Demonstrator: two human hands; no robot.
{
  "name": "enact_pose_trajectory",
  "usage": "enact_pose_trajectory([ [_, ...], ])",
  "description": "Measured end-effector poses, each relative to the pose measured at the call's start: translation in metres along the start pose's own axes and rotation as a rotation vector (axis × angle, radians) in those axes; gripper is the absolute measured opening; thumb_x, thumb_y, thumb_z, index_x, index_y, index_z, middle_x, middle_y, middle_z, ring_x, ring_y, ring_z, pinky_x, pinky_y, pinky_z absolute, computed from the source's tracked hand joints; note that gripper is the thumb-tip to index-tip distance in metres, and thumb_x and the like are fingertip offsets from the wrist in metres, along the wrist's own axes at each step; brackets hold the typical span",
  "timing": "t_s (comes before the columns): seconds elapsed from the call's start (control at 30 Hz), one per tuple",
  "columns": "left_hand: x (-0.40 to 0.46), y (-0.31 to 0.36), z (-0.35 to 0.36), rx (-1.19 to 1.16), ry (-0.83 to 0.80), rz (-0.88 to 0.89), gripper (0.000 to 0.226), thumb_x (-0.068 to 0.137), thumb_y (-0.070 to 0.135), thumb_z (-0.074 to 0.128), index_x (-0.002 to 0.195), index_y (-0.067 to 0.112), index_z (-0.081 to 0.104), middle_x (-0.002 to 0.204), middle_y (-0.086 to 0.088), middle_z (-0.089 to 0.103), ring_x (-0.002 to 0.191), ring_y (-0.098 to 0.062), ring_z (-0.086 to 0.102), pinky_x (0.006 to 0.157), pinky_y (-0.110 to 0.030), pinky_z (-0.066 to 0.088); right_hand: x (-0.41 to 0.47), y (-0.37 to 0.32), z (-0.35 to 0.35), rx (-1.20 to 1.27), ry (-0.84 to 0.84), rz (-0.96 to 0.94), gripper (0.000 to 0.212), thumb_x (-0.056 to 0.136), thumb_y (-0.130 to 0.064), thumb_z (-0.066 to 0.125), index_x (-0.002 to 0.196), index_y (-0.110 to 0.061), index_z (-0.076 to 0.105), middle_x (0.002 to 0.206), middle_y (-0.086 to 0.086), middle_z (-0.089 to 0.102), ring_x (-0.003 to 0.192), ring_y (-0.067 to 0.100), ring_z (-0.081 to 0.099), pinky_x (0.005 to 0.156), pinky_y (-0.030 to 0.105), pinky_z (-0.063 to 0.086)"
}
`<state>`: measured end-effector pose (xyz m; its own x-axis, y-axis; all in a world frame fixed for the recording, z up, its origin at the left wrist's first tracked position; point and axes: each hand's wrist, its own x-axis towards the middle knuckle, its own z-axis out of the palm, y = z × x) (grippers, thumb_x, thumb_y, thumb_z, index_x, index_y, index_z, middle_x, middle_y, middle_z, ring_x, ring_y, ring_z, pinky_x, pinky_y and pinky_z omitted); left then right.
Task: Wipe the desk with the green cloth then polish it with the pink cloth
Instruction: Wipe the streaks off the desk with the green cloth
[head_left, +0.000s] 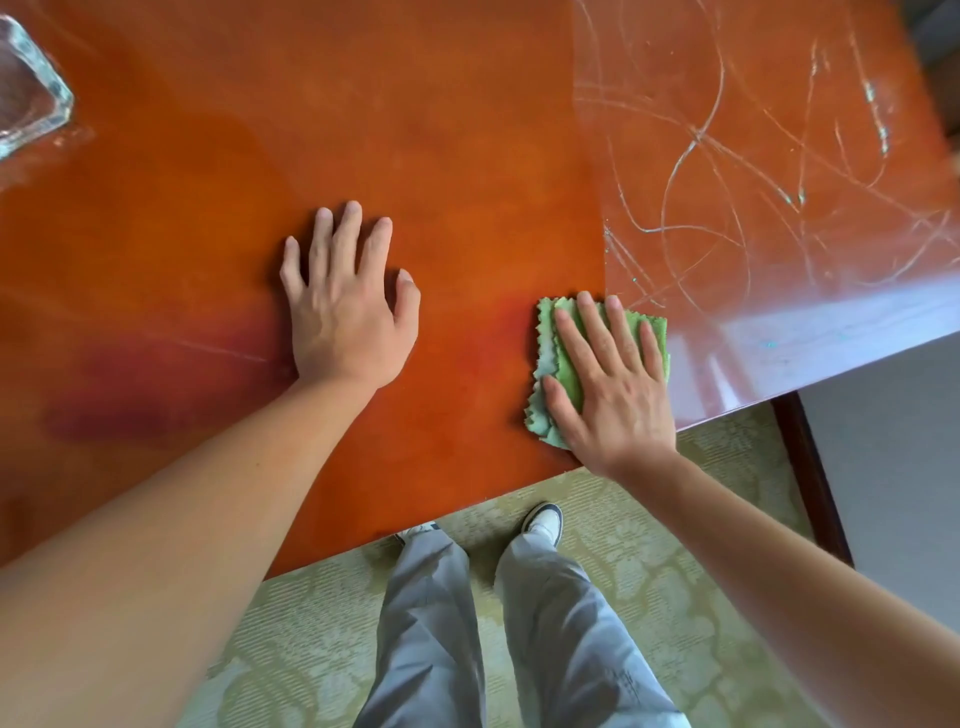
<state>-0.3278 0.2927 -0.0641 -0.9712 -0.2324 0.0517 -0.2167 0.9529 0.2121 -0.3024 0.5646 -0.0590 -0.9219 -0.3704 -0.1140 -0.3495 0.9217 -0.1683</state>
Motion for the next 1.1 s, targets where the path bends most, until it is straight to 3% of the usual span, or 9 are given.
enact_pose_trajectory([
  [0.23,0.001,0.003,-0.003,-0.006,-0.019,0.003,0.061,0.1,0.045,0.025,0.152,0.018,0.042,0.163,-0.012,0.032,0.153,-0.033,0.023,0.122,-0.056,0.014,0.003,0.009,0.003,-0.016,0.015,0.013,0.068,0.102,-0.057,0.027,0.162,-0.025,0.019,0.17,-0.001,0.013,0.158,0.023,0.002,0.125,0.056,0.01],
  [0.47,0.004,0.037,-0.005,-0.071,0.024,0.131,0.044,0.098,0.024,0.041,0.138,0.014,0.057,0.154,-0.012,0.045,0.146,-0.031,0.037,0.117,-0.055,0.021,0.052,0.039,-0.008,-0.035,0.006,-0.068,0.069,0.102,-0.06,0.023,0.162,-0.025,0.019,0.17,0.0,0.013,0.158,0.024,0.003,0.126,0.053,0.006],
  [0.63,0.016,0.09,0.012,-0.05,-0.105,0.113,0.052,0.104,0.039,0.033,0.154,0.026,0.039,0.166,-0.006,0.027,0.155,-0.028,0.017,0.121,-0.055,0.011,0.124,0.065,-0.025,-0.056,-0.006,-0.078,0.071,0.101,-0.061,0.019,0.163,-0.026,0.015,0.171,-0.001,0.01,0.158,0.022,0.0,0.127,0.049,0.001],
  [0.77,0.009,0.094,0.025,0.076,-0.083,0.1,0.059,0.104,0.05,0.025,0.159,0.029,0.026,0.169,-0.007,0.019,0.156,-0.03,0.012,0.124,-0.057,0.008,0.14,0.071,-0.026,-0.064,-0.014,-0.093,0.07,0.102,-0.06,0.019,0.163,-0.027,0.013,0.171,-0.002,0.009,0.158,0.022,-0.001,0.127,0.05,0.001],
  [0.93,0.01,0.095,0.021,0.079,-0.081,0.096,0.059,0.104,0.049,0.026,0.158,0.028,0.029,0.168,-0.007,0.02,0.156,-0.03,0.013,0.124,-0.057,0.01,0.121,0.068,-0.025,-0.038,-0.021,-0.124,0.069,0.104,-0.058,0.021,0.163,-0.024,0.013,0.171,0.001,0.01,0.158,0.025,0.0,0.126,0.052,0.002],
  [1.1,0.008,0.094,0.02,0.042,-0.079,0.083,0.057,0.103,0.045,0.03,0.157,0.026,0.033,0.167,-0.008,0.023,0.156,-0.03,0.015,0.124,-0.057,0.011,0.022,0.033,-0.005,-0.007,-0.06,-0.214,0.067,0.106,-0.054,0.02,0.163,-0.02,0.014,0.17,0.005,0.008,0.157,0.028,-0.002,0.126,0.055,0.003],
])
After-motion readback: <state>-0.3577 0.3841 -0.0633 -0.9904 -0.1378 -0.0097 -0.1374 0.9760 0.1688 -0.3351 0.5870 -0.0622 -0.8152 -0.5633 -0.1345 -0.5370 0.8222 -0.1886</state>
